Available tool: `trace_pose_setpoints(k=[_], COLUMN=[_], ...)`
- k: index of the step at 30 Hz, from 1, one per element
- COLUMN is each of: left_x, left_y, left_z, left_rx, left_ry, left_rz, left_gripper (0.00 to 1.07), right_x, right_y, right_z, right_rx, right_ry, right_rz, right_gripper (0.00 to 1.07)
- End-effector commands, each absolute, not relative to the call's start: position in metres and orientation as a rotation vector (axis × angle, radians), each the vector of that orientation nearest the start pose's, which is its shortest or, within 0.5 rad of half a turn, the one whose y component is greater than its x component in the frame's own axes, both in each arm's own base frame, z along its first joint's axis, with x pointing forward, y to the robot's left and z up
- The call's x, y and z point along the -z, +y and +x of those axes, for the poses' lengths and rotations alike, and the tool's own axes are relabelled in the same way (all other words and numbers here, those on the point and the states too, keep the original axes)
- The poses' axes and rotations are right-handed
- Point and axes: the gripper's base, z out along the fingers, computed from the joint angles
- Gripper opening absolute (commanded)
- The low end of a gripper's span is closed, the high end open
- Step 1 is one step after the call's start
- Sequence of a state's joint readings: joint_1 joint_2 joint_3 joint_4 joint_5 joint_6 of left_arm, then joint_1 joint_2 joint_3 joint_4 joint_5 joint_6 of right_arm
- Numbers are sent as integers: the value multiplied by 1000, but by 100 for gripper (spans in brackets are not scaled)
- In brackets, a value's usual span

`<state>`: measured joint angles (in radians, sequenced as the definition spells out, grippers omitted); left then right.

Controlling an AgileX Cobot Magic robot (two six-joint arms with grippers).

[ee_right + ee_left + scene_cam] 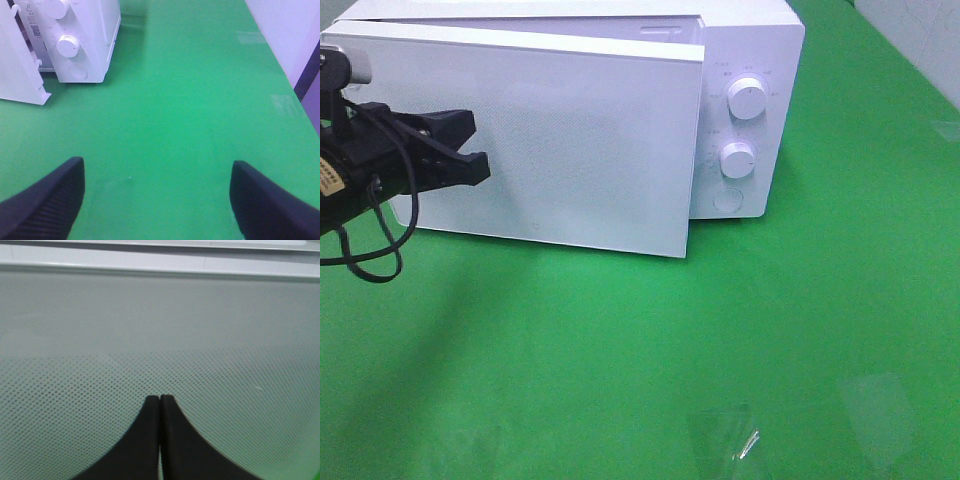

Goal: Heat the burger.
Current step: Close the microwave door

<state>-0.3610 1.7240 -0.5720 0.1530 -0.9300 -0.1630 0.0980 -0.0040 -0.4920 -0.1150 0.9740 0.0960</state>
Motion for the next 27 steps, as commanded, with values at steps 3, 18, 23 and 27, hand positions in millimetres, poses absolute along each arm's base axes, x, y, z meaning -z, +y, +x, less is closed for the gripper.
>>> trace_pose_setpoints(k=[3, 18, 23, 27], left_x=[-176, -179, -180, -184], left_y=[-146, -196, -209, -217], left_z=[307, 344, 355, 360], left_rx=[456, 508, 513, 524], left_ry=[1680, 1660, 1672, 1655], left_rz=[329, 359, 370, 372], left_gripper=[0, 0, 0, 0], right_x=[-284, -284, -284, -284], right_y=[-9, -9, -9, -9], right_z=[-5, -5, -5, -5], right_rx=[6, 5, 5, 5], right_ry=[1918, 1918, 1918, 1918], right_rz=[7, 8, 8, 8], right_gripper=[76, 76, 76, 76])
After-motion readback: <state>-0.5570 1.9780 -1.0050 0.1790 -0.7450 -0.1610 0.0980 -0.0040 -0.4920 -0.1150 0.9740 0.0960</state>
